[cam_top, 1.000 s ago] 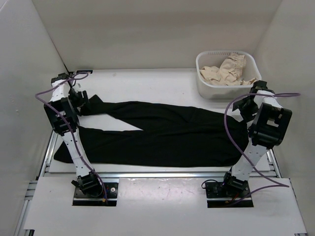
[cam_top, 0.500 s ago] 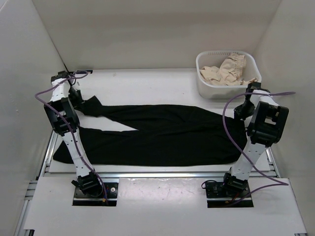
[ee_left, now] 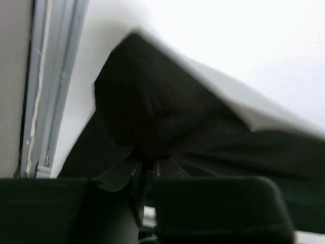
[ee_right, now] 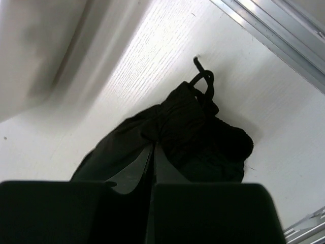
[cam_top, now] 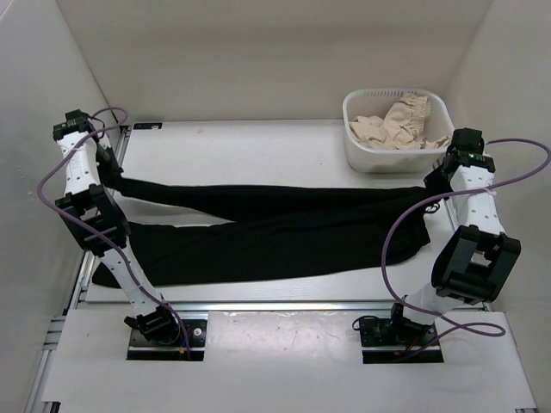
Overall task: Fold and stack the trousers
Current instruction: Flatten the trousers out, then fold the trousers
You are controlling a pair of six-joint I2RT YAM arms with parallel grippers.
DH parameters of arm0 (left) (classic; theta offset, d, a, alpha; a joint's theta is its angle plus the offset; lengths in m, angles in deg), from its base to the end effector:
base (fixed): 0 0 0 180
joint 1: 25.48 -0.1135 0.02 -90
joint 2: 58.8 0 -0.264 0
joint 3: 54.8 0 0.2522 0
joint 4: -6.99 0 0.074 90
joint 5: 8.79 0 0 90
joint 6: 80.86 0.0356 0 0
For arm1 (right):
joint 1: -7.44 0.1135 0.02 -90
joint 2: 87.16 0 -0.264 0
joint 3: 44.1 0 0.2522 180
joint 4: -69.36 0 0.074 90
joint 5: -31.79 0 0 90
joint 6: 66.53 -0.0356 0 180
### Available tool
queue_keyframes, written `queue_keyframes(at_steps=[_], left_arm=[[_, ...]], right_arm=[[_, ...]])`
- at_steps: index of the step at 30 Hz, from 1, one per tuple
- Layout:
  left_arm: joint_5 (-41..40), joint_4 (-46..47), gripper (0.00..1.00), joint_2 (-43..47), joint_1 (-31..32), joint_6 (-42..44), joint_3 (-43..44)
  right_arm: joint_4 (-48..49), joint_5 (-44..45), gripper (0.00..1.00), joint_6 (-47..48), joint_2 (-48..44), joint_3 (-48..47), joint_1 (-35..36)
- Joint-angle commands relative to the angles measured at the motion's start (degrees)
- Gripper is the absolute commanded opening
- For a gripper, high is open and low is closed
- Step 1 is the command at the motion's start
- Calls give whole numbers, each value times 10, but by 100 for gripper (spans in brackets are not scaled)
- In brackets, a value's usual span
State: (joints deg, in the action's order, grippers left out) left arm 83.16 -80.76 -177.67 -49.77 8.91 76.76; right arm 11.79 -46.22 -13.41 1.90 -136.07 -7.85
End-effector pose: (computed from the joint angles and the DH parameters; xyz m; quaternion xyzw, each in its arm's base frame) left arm 0.3849 0.1724 0.2942 -0.2084 0.9692 0.0106 0.1306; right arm 0.3168 -0.0943 0.3015 0.4451 0.8371 -0.0412 0.3152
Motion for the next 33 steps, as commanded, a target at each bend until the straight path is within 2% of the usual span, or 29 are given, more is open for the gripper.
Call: queue_keyframes(at_steps=[1, 4, 5, 9, 10, 11, 12, 15, 16, 19, 22, 28, 33], left_arm=[[-13, -14, 23, -1, -13, 2, -26], [-1, -14, 28, -36, -13, 2, -3], [-1, -14, 28, -72, -8, 2, 11], [7, -14, 34, -177, 6, 2, 140], [7, -14, 41, -193, 7, 2, 157], [7, -9, 57, -202, 13, 2, 165], [7, -9, 62, -202, 14, 2, 165], [-7, 45, 78, -134, 14, 2, 83], [-14, 54, 78, -117, 6, 2, 40], [-20, 60, 80, -71, -29, 2, -15], [15, 66, 80, -50, -72, 2, -63], [67, 78, 77, -58, -86, 2, -102], [72, 89, 77, -94, -80, 2, -97]], right_arm=[[28, 4, 0, 33, -5, 31, -4], [42, -20, 0, 38, -10, 39, -4], [42, -21, 0, 38, -10, 44, -4], [47, -21, 0, 38, 11, 37, 1], [47, -21, 0, 38, 16, 29, 7], [47, -21, 0, 38, 27, 16, 7], [39, -21, 0, 44, 27, 11, 7], [39, -15, 0, 44, 41, 5, 12], [34, -15, 0, 44, 41, 5, 12], [28, -15, 0, 49, 52, -5, 12], [22, -15, 0, 54, 66, -12, 12], [5, -7, 0, 54, 84, -28, 26], [0, -1, 0, 54, 84, -33, 43]])
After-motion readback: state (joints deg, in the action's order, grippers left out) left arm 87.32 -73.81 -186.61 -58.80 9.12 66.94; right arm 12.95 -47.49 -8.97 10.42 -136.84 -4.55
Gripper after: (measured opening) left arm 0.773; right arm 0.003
